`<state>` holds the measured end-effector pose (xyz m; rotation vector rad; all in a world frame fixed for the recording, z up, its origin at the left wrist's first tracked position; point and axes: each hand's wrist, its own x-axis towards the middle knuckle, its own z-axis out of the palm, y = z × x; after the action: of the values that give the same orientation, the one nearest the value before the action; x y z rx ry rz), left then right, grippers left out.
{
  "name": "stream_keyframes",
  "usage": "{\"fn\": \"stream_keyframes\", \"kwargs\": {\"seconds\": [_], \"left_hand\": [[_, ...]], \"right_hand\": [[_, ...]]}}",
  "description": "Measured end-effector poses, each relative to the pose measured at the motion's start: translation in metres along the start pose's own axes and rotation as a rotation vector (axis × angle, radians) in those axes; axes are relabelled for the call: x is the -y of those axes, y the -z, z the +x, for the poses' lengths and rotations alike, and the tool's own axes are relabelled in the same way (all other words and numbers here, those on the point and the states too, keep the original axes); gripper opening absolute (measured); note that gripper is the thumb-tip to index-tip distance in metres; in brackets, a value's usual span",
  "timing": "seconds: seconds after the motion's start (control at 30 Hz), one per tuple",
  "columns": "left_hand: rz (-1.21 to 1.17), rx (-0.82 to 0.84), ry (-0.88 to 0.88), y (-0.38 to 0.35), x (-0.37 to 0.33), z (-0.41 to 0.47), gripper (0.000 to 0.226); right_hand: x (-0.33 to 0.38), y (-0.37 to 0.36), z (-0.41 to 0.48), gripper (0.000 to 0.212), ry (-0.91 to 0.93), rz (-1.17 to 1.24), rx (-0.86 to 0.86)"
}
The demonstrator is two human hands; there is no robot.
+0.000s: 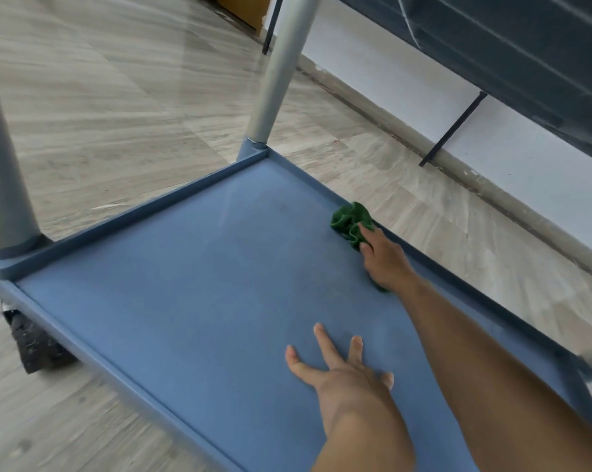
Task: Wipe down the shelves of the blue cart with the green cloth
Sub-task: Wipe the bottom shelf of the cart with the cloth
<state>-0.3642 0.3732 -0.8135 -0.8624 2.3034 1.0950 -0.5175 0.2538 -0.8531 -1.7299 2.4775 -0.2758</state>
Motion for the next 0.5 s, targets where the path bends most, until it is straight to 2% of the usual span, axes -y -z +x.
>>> {"fn": "stream_keyframes", "kwargs": {"seconds": [0.03,0.07,0.1,0.17,0.27,0.4,0.5], "left_hand": [[0.090,-0.014,-0.003,-0.014,0.042,-0.010,0.082],[0.197,-0.020,0.057,-0.023,0.045,-0.014,0.082],[0.198,-0.040,0.096,-0.023,0.051,-0.017,0.081],[0.224,-0.084,0.043,-0.027,0.041,-0.021,0.079],[0.209,-0.050,0.052,-0.025,0.045,-0.018,0.083],[0.228,-0.079,0.062,-0.026,0.045,-0.022,0.085],[0.212,-0.028,0.069,-0.021,0.045,-0.021,0.085]], "right_hand": [[-0.011,0.001,-0.004,0.052,-0.021,-0.005,-0.005],[-0.023,0.004,-0.010,0.051,-0.041,-0.010,-0.016],[-0.035,0.006,-0.017,0.051,-0.070,-0.008,-0.022],[-0.064,0.013,-0.034,0.050,-0.135,-0.035,-0.047],[-0.117,0.026,-0.068,0.050,-0.256,-0.143,-0.054],[-0.209,0.042,-0.126,0.047,-0.524,-0.238,-0.078],[-0.293,0.048,-0.177,0.042,-0.727,-0.308,-0.071]]}}
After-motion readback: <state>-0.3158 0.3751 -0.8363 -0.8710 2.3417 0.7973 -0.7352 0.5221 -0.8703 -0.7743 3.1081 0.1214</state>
